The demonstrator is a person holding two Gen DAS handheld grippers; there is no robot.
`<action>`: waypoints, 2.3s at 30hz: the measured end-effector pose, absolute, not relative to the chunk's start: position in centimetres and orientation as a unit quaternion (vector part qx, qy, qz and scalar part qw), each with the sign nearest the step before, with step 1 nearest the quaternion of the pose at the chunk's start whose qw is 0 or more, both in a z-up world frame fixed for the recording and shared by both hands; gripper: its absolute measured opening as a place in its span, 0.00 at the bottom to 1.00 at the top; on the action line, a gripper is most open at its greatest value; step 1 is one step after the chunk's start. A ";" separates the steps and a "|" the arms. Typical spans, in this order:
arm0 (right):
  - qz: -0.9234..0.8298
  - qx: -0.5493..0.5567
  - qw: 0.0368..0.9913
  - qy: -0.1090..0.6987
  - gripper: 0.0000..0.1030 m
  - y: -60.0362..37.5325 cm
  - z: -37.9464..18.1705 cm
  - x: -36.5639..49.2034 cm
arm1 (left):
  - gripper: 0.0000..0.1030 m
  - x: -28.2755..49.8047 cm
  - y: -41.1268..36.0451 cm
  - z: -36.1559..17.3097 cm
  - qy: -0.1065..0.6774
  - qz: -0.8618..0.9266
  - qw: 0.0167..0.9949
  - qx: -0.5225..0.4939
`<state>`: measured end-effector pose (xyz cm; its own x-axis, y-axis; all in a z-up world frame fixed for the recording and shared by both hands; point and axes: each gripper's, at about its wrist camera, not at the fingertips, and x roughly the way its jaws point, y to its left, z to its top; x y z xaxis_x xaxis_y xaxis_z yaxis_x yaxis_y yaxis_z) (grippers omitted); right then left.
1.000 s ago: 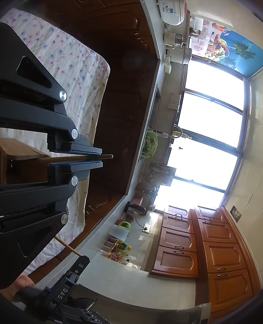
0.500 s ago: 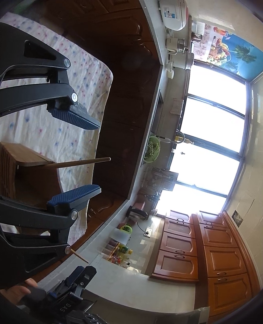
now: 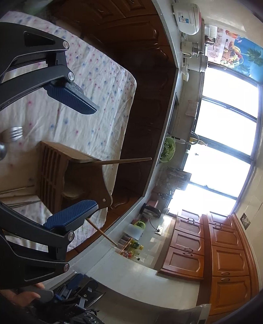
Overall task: Organize utensils
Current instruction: 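Open the left tool over the holder while the right tool opens, dropping both chopsticks in, then move both tools back down to the remaining utensils on the cloth, then close the left tool on a metal chopstick while the right tool grasps a wooden chopstick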
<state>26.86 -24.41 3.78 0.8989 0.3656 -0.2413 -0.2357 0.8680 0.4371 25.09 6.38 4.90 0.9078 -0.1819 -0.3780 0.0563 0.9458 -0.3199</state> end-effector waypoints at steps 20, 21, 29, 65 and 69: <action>0.086 0.192 0.955 0.212 0.98 -29.4 -0.6 15.4 | 0.88 17.4 3.4 0.0 0.284 -0.087 0.940 -0.169; 0.084 0.189 0.954 0.215 0.98 -29.4 -0.8 15.1 | 0.88 17.3 3.2 -0.1 0.287 -0.089 0.939 -0.168; 0.074 0.194 0.947 0.244 0.98 -30.2 -3.3 14.4 | 0.88 17.2 1.9 -0.8 0.308 -0.095 0.934 -0.152; 0.074 0.152 0.902 0.397 0.25 -27.4 -8.7 26.5 | 0.31 28.3 -6.1 -6.9 0.459 -0.155 0.873 -0.058; 0.076 0.147 0.897 0.410 0.22 -26.9 -9.4 27.9 | 0.28 29.2 -6.3 -7.6 0.469 -0.154 0.868 -0.053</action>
<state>27.86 -26.94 -9.37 0.6525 0.2565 -0.7131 -0.0157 0.9453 0.3257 29.25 -6.26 -7.61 0.5123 -0.3159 -0.7986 0.2173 0.9473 -0.2353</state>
